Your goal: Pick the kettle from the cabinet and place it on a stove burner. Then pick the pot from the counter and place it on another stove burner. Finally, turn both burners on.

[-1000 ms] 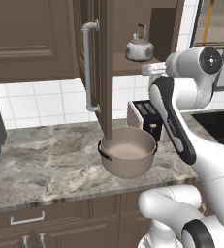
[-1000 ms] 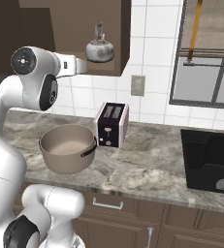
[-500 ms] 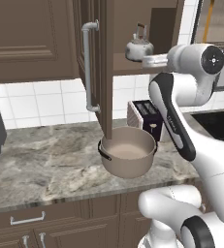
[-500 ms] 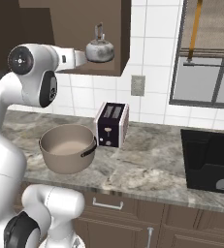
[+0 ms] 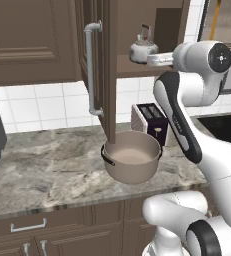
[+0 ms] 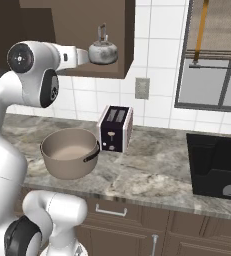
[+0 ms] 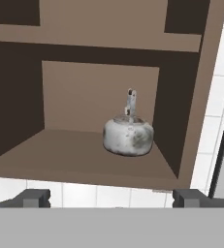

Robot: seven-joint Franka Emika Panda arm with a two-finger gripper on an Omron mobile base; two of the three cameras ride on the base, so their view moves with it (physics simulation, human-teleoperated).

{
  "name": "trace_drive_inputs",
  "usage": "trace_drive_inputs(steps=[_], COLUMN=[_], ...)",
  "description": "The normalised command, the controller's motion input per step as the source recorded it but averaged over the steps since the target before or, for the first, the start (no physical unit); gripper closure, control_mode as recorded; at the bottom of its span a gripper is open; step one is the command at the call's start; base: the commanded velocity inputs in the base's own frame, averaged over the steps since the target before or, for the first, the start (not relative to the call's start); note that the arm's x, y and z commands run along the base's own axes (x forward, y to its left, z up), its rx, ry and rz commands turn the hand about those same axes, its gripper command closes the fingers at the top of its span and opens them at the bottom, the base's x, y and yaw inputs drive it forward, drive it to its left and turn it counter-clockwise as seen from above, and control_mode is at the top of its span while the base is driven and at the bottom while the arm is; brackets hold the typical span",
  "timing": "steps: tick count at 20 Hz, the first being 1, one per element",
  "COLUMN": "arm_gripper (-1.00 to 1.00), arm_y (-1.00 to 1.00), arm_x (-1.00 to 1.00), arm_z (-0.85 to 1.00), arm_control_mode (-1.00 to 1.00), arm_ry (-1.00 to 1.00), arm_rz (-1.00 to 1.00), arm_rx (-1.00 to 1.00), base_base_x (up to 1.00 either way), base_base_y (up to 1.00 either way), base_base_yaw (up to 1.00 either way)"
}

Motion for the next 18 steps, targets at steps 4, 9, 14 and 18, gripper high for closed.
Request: trace_drive_inputs(steps=[4,9,14,18], arm_gripper=[-1.0,-1.0,-1.0,-1.0], arm_y=[0.0,0.0,0.0,0.0], arm_x=[0.16,0.21,0.15,0.26], arm_z=[0.0,0.0,0.0,0.0], arm_control_mode=[-1.0,-1.0,-1.0,-1.0], arm_ry=[0.0,0.01,0.0,0.0], arm_rz=[0.0,0.0,0.0,0.0], arm_rx=[0.0,0.0,0.0,0.0], base_base_x=[0.0,0.0,0.0,0.0], base_base_y=[0.0,0.0,0.0,0.0], base_base_yaw=[0.0,0.0,0.0,0.0])
